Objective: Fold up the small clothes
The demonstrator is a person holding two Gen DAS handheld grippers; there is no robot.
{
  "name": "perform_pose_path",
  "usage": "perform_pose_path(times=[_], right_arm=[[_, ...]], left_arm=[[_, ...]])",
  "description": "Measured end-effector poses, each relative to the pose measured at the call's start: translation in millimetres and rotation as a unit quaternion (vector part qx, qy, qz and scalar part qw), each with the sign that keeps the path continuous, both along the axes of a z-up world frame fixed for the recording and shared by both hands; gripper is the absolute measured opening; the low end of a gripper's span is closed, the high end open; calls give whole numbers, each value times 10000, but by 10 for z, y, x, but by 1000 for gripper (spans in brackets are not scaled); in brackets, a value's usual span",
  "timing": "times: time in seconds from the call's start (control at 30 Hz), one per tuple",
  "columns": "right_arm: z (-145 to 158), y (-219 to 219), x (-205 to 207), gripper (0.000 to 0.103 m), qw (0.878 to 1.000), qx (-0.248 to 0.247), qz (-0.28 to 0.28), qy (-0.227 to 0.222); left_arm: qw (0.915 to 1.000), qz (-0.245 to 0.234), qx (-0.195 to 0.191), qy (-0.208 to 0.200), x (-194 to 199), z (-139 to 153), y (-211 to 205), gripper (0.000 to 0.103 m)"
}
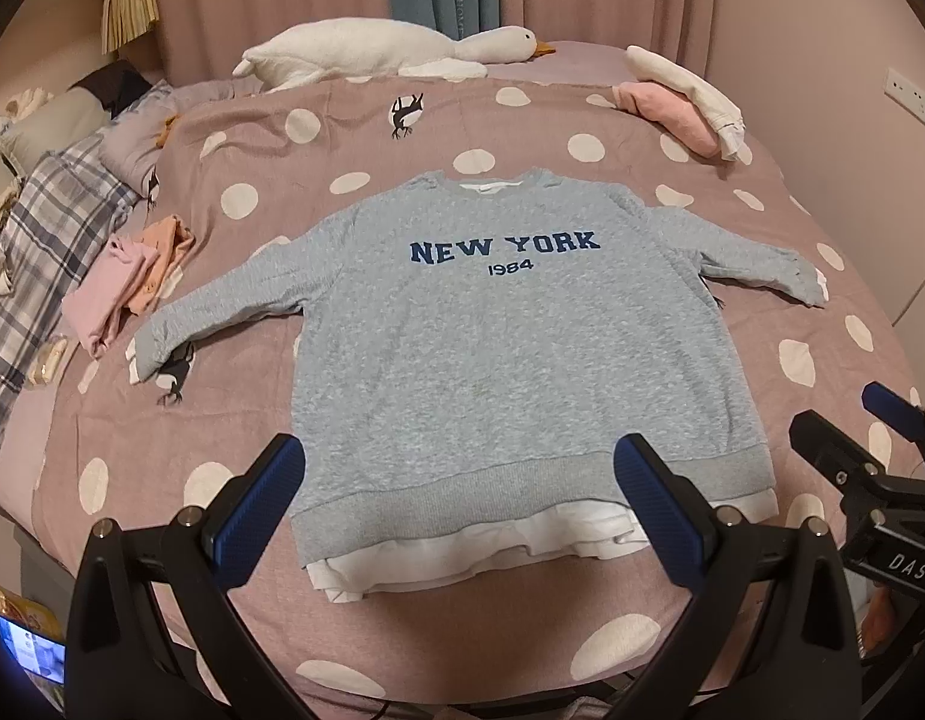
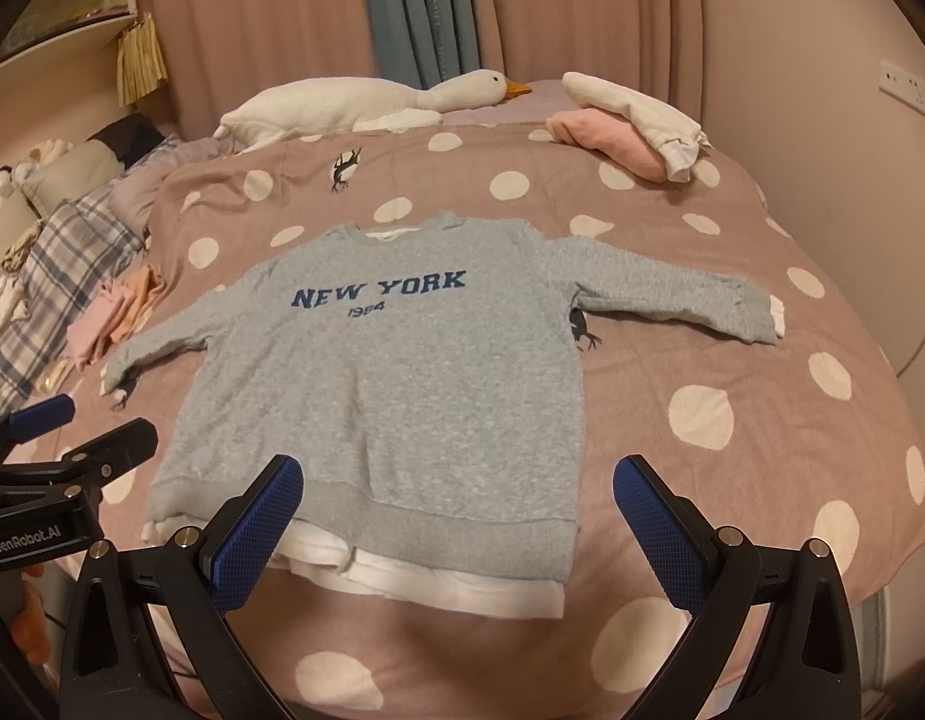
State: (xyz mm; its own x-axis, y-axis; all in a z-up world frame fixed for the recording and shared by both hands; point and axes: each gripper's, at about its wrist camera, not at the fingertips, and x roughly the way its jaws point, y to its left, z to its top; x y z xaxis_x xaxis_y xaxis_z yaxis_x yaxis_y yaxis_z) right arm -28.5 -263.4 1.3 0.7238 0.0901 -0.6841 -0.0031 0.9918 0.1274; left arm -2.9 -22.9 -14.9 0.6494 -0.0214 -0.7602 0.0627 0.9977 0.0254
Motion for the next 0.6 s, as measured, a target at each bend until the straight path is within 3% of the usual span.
perform_pose_path(times=[0.13,0.23,0.33,0.43,0.5,0.6], right_arm=[[-140,-163,31,102,9984,553,103,45],[-292,-371,107,102,9901,1388,179,120],[-509,-676,216,102,9772,2114,-82,172],[-693,-993,308,102,9661,2519,-528,199],[-840,-1264,378,102,9567,2757,-913,185],[-1022,-1639,441,102,9386,3161,-1367,222]], left_arm=[[9993,157,-282,197,130,-154,109,103],[9963,119,-736,426,258,-323,189,103],[9837,-77,-1679,645,386,-506,287,103],[9614,-37,-2610,868,547,-725,402,103],[9513,143,-2916,994,640,-844,455,103],[9511,296,-2889,1054,754,-888,484,103]])
